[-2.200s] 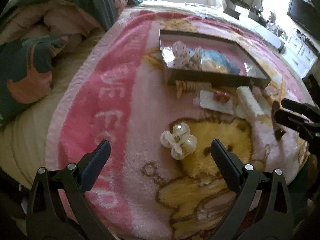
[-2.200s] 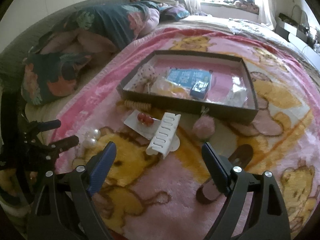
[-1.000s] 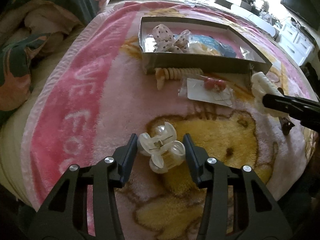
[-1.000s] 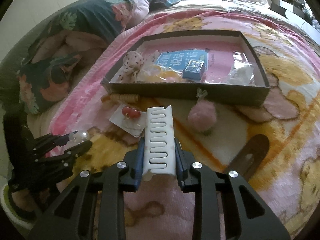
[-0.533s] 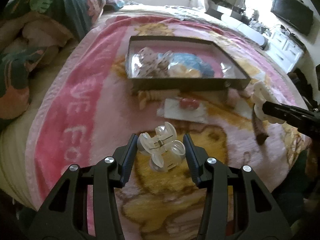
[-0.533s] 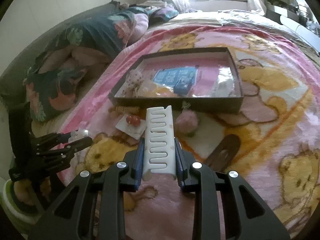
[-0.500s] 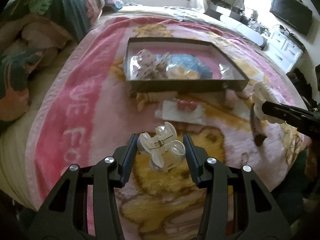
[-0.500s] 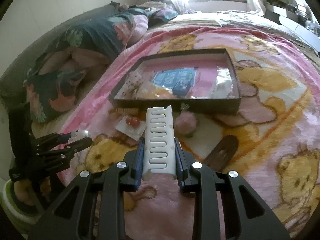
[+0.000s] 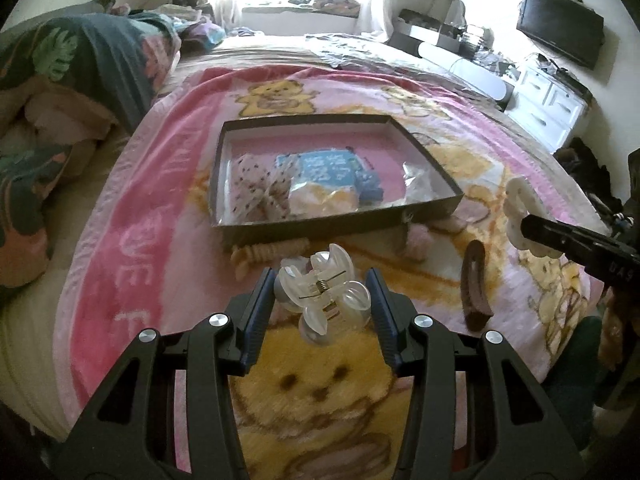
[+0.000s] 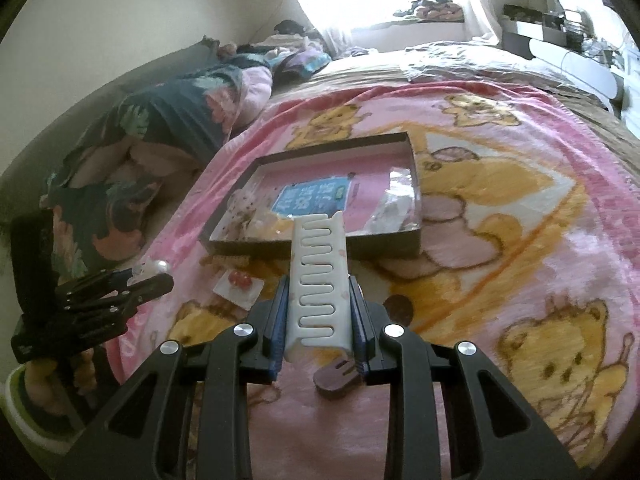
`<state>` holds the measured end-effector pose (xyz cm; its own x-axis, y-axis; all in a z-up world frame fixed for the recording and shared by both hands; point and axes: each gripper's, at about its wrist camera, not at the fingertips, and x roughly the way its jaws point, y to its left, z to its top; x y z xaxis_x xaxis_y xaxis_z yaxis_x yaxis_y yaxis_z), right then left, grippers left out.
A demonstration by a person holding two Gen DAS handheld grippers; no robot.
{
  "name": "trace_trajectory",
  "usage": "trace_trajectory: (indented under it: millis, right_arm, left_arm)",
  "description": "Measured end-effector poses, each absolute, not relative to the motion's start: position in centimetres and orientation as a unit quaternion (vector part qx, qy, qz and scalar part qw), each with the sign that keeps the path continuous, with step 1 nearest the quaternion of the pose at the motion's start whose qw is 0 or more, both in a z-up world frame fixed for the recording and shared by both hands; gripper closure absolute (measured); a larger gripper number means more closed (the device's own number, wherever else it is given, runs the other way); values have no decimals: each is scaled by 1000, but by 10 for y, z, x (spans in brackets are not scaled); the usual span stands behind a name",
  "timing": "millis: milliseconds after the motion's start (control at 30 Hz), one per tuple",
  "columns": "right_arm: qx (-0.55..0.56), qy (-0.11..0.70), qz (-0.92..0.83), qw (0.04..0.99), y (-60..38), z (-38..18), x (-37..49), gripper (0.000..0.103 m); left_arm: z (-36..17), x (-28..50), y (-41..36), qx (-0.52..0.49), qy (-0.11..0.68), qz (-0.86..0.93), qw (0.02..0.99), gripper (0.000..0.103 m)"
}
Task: Organize jewelry
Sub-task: 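Carry both clips over the tray and open the left tool while the right tool releases its clip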
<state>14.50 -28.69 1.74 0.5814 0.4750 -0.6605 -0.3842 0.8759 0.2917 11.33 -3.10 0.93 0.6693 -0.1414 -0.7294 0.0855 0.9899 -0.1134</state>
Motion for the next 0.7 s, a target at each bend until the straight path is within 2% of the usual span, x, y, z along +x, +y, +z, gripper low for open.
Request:
trace_trajectory:
  millis: [700]
  right_arm:
    - [76,364,234,898,-302,32,163,77]
  left_arm:
    - [27,153,-64,-24,386,-86,918,65]
